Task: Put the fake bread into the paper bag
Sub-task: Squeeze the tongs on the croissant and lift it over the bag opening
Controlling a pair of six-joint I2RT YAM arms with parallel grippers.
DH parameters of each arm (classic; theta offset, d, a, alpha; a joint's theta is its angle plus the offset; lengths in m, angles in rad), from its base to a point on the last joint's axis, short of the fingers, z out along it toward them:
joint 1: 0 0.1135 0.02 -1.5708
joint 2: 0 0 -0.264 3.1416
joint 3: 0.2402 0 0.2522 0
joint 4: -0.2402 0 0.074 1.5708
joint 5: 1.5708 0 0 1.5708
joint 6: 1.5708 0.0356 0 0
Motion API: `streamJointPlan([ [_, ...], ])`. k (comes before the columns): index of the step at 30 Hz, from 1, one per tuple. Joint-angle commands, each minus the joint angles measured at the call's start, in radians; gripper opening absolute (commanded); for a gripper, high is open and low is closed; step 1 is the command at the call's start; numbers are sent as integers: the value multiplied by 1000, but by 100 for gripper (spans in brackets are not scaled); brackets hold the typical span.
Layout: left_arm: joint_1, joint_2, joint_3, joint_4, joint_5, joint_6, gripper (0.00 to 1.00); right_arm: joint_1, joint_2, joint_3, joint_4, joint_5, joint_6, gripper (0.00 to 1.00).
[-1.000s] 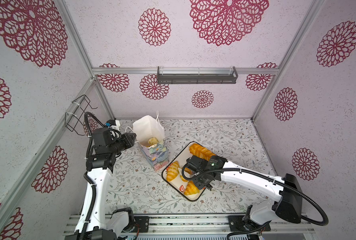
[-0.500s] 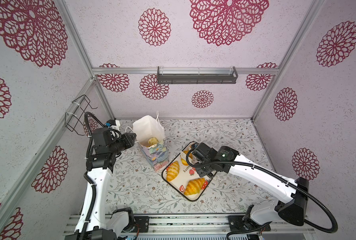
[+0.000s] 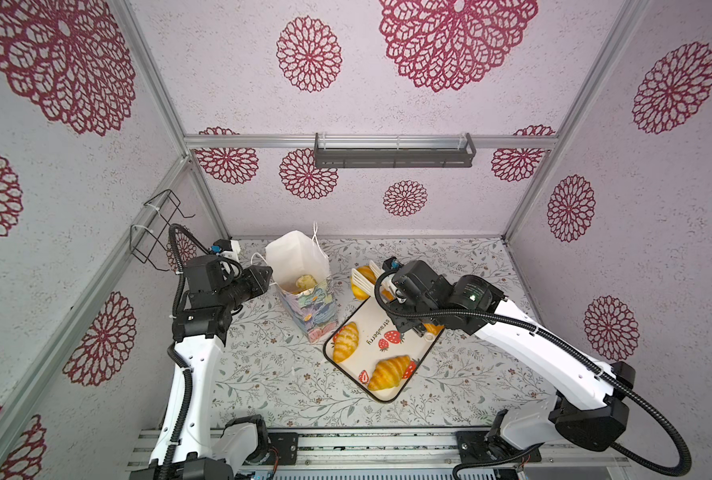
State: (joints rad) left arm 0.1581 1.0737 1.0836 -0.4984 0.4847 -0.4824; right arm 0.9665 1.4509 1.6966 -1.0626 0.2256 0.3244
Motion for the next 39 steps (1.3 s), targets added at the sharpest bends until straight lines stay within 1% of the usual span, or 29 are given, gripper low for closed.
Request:
streamJointPlan([
  [1,-8,1,4,15,-4,3,25,-4,3,75,5,28,-35,41],
  [5,-9,1,4,15,-5,3,25,-3,17,116,12,26,-49,41],
  [27,-7,3,4,13,-3,3,25,16,180,377,51,-93,-106,41],
  [39,-9,4,4,14,-1,3,25,29,278,468,82,-146,-122,41],
])
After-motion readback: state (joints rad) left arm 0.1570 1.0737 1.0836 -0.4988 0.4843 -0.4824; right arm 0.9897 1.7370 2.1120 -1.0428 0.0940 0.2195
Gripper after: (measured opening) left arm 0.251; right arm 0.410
